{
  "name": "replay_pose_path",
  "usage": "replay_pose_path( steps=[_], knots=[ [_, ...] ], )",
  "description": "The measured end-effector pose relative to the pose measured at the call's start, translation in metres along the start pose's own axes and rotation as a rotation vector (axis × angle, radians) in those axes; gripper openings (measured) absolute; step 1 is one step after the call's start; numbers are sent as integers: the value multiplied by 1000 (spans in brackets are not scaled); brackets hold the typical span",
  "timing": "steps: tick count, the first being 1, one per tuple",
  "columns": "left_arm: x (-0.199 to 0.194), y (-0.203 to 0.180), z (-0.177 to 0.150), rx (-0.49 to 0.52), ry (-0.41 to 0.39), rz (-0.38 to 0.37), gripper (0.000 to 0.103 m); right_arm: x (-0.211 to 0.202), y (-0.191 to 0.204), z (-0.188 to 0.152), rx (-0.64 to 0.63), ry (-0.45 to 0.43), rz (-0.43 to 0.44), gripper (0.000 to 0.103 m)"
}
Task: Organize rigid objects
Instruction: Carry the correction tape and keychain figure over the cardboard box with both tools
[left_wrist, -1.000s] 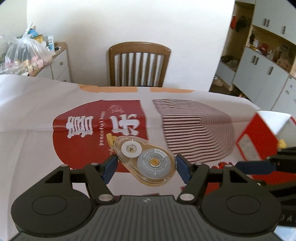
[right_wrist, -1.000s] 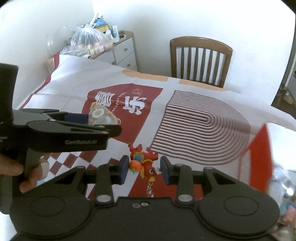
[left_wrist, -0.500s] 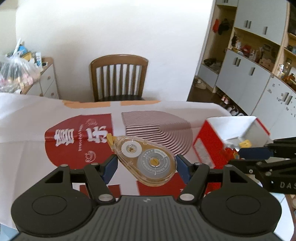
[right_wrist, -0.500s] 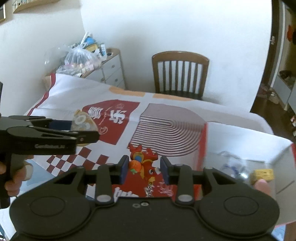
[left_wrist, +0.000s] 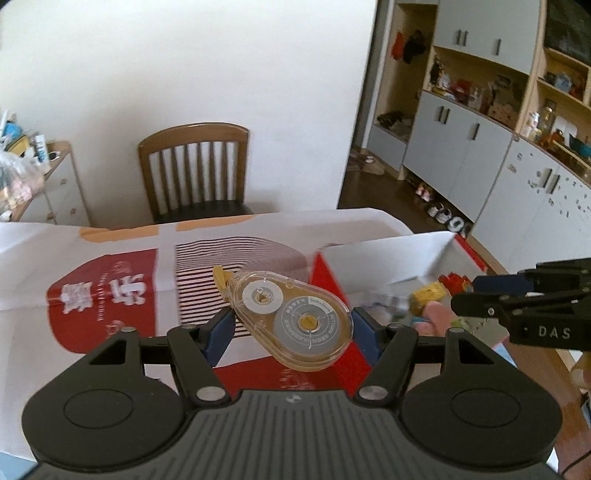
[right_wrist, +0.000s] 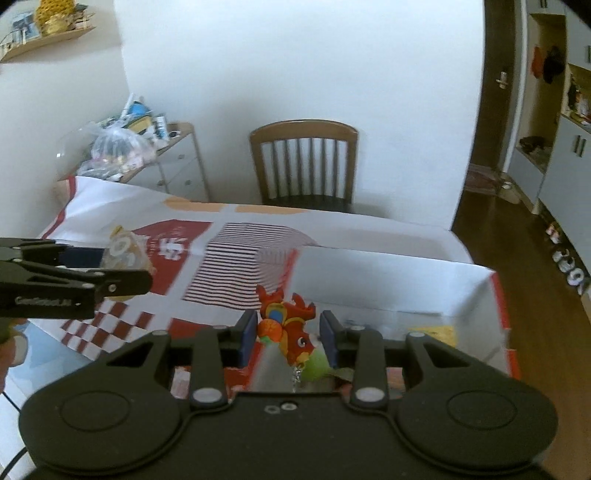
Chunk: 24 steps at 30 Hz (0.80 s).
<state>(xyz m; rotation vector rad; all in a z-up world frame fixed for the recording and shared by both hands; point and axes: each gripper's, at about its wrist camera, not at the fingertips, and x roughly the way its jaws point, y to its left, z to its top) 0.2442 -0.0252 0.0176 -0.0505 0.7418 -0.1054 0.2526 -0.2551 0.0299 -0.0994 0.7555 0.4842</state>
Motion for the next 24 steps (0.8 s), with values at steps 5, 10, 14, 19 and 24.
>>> replay_pose_path(
  steps=[5,10,14,19,24],
  knots=[
    [17,-39,3,23,20,-14,68,-5,-37,-9,14,7,-22,36],
    [40,-75,8,40,43,-19,68,-3,-72,-15,26,20,-38,36],
    [62,-98,11,55,56,-15,68,2,-94,-21,28,31,-48,36],
    [96,-119,11,67,85,-16,68,18,-112,-28,19,59,-49,36],
    [129,-135,9,79,125,-26,68,35,-121,-37,-27,106,-26,36]
  ],
)
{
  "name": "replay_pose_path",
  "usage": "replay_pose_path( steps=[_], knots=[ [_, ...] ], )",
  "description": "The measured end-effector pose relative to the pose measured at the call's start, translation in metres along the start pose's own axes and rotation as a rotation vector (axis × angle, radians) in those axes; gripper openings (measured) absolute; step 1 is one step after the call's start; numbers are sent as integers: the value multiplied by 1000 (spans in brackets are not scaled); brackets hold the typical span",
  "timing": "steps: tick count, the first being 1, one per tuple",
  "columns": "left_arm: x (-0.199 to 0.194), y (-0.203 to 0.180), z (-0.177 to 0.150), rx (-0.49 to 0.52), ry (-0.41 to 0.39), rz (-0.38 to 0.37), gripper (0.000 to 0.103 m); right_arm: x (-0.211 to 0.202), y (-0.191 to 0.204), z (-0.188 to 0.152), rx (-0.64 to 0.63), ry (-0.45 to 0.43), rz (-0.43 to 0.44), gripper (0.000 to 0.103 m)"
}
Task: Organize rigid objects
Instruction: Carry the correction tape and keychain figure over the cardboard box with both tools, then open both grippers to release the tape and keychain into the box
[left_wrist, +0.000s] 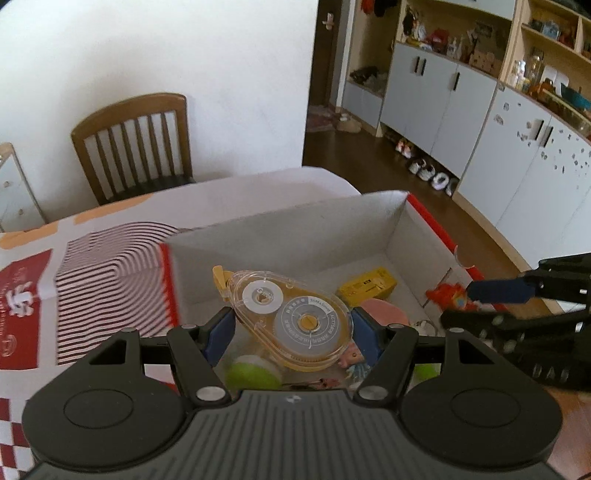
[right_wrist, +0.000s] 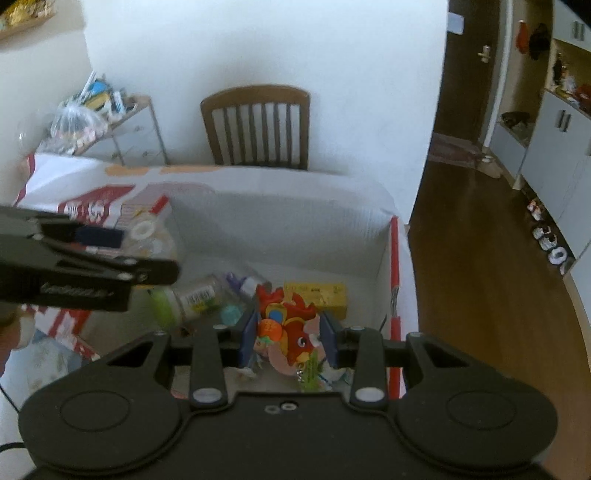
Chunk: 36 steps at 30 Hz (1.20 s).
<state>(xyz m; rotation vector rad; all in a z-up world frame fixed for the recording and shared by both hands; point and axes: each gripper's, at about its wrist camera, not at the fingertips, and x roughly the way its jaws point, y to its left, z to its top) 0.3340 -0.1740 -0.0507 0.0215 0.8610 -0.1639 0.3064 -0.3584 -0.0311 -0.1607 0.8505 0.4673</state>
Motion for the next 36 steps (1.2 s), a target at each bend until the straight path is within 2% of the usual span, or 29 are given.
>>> replay_pose_path(
  steps=[10,17,22,28,36],
  knots=[
    [48,-27,-2,40,59,-13,68,37,-1,-9,-63,72,14,36],
    [70,-32,-3,47,107,-11,68,50,1,-10,-114,105,11,36],
    [79,-29,-3,34,149,-15,68,56,-1,-12,-105,122,22,36],
    [91,-32,-2,47,241,-48,69,60,-1,-15,-93,147,32,36],
    [88,-34,-2,46,241,-39,68,61,-1,-15,-70,156,38,41]
  ],
)
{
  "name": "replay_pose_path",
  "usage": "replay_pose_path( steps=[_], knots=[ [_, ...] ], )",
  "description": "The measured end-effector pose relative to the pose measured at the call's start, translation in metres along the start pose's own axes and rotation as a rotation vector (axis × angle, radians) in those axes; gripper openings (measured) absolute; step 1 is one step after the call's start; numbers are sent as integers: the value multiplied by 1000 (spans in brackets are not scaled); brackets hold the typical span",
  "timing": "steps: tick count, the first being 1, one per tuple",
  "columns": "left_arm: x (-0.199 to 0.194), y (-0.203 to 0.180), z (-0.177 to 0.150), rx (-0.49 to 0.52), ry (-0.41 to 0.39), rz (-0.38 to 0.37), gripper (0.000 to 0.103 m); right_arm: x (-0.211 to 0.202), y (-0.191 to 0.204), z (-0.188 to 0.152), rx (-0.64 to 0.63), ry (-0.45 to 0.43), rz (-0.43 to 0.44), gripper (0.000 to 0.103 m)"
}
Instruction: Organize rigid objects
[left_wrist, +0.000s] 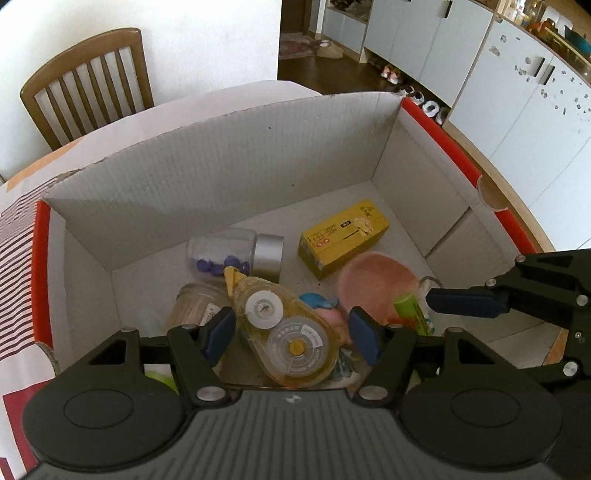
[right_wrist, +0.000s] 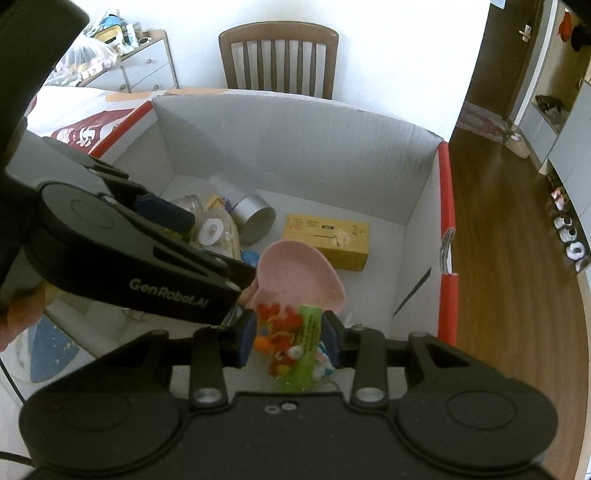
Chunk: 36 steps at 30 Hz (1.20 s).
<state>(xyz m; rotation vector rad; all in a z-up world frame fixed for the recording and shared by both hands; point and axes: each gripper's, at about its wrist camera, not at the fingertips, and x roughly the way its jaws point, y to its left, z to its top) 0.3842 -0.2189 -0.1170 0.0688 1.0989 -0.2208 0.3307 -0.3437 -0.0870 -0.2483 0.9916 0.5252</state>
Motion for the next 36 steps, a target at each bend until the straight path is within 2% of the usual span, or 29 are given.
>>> replay_pose_path(
  steps=[7,9,11,20,24,32,34,36],
  knots=[
    [-18,3,-8,-32,-51,-6,71,-13,0,-2,25,-26,16,48],
    [-26,3,-11,-40,-70,-2,71,-19,1,-3,27,-41,28,57],
    [-35,4,-14,-45,-93,5,71,-26,3,-5,20,-57,25,60],
    [-80,14,-33,-94,-193,46,71,-63,9,-11,31,-122,55,64],
    [-103,14,-44,-104,-240,49,71,-81,10,-14,41,-164,71,73],
    [-147,9,-71,-110,-322,51,71,-113,20,-21,40,-245,87,80],
    [-156,8,-78,-117,-338,49,77,-120,22,-23,33,-268,94,84],
    [-164,8,-84,-126,-355,45,78,-128,25,-26,29,-291,99,87]
  ],
)
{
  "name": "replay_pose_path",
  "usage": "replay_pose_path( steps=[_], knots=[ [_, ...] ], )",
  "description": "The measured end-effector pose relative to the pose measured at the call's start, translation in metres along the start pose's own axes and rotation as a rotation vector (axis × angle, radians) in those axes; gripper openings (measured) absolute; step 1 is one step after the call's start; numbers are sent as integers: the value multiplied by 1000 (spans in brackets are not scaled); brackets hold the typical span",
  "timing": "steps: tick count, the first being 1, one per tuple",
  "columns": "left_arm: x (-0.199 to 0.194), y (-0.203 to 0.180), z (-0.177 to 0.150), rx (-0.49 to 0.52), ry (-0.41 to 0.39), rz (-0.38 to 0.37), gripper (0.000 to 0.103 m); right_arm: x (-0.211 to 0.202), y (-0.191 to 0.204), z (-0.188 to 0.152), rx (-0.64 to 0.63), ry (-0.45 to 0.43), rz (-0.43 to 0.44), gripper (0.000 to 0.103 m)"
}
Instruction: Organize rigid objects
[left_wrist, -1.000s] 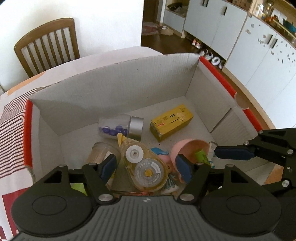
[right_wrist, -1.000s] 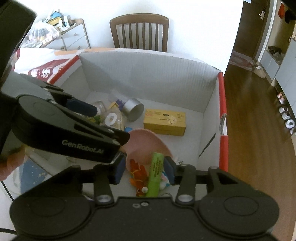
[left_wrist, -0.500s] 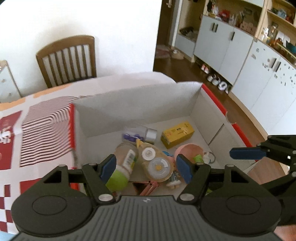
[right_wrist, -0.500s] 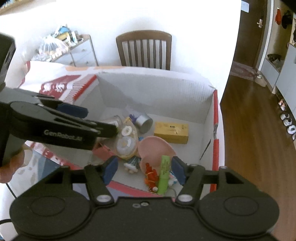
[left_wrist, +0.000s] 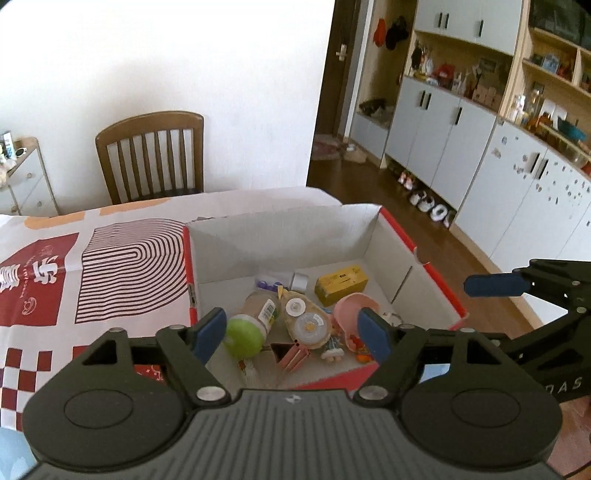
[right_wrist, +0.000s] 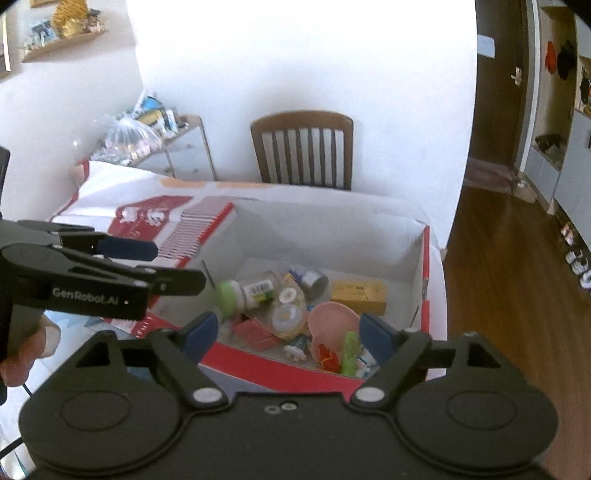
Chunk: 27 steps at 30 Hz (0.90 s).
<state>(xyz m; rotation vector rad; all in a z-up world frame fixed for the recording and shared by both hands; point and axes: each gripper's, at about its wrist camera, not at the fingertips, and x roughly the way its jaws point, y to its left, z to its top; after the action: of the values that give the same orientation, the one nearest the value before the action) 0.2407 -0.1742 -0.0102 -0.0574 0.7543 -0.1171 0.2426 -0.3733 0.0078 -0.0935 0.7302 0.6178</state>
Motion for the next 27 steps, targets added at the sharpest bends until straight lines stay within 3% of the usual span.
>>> replay_pose_path(
  steps=[9,15,27],
  knots=[
    [-37,-2,-16,-25,-47,13,88,-29,1,-4,29,-98,27,103],
    [-54,-8,-25,-27,-64,-5,101,-41,8,-10,15,-132,25,103],
    [-71,-16,-33,-34,-105,-17,102,-56,7,-15,61,-157,32,103]
  ],
)
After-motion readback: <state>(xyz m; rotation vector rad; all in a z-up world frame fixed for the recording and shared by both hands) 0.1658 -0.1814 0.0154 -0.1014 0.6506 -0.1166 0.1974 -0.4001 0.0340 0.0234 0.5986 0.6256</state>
